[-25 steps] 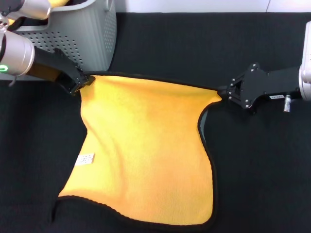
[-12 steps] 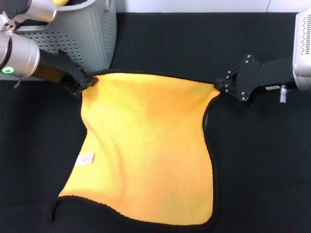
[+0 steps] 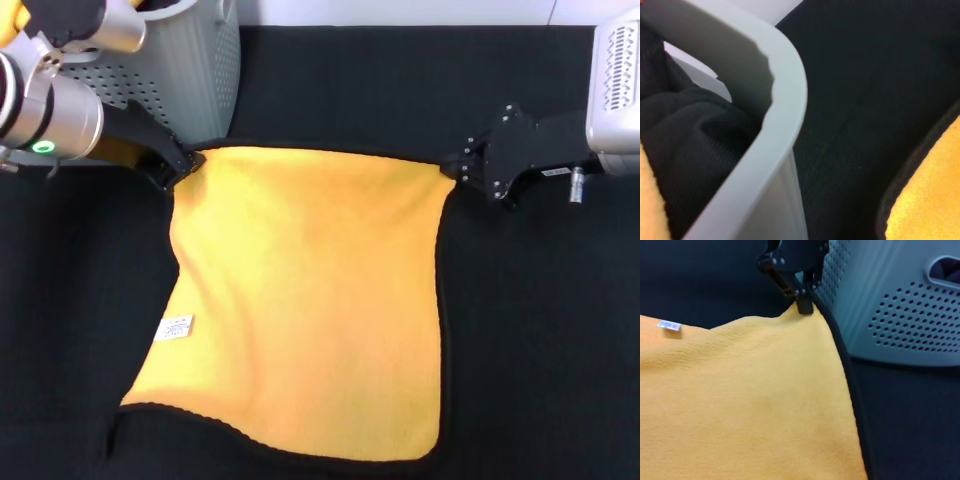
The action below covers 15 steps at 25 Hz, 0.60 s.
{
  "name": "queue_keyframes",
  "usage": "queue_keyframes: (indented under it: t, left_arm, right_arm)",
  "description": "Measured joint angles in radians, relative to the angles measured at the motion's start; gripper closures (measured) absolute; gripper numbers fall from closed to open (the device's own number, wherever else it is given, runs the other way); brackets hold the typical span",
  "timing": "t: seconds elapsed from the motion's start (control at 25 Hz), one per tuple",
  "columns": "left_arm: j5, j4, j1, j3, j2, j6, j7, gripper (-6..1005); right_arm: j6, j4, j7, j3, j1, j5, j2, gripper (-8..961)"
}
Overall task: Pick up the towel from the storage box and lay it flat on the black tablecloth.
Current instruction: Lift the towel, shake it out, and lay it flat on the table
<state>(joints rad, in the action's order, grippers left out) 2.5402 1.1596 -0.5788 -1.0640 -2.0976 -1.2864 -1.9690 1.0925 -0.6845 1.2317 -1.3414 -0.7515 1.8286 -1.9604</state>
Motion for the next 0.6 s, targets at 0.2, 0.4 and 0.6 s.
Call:
queue_keyframes:
  t: [0.2, 0.4, 0.6]
  left_arm:
    - [0.003, -0.001, 0.010, -0.041, 0.000, 0.029, -0.016, 983]
    - [-0.002, -0.001, 0.020, -0.049, 0.000, 0.045, -0.022, 982]
    - [-0.003, -0.001, 0.024, -0.050, 0.001, 0.047, -0.026, 982]
  right_arm:
    - [-0.023, 0.004, 0.000, -0.005, -0.007, 0.007, -0.007, 921]
    - [-0.039, 0.008, 0.000, -0.003, -0.014, 0.038, -0.022, 920]
    - [-0.057, 0.008, 0.003, -0.002, -0.014, 0.061, -0.037, 919]
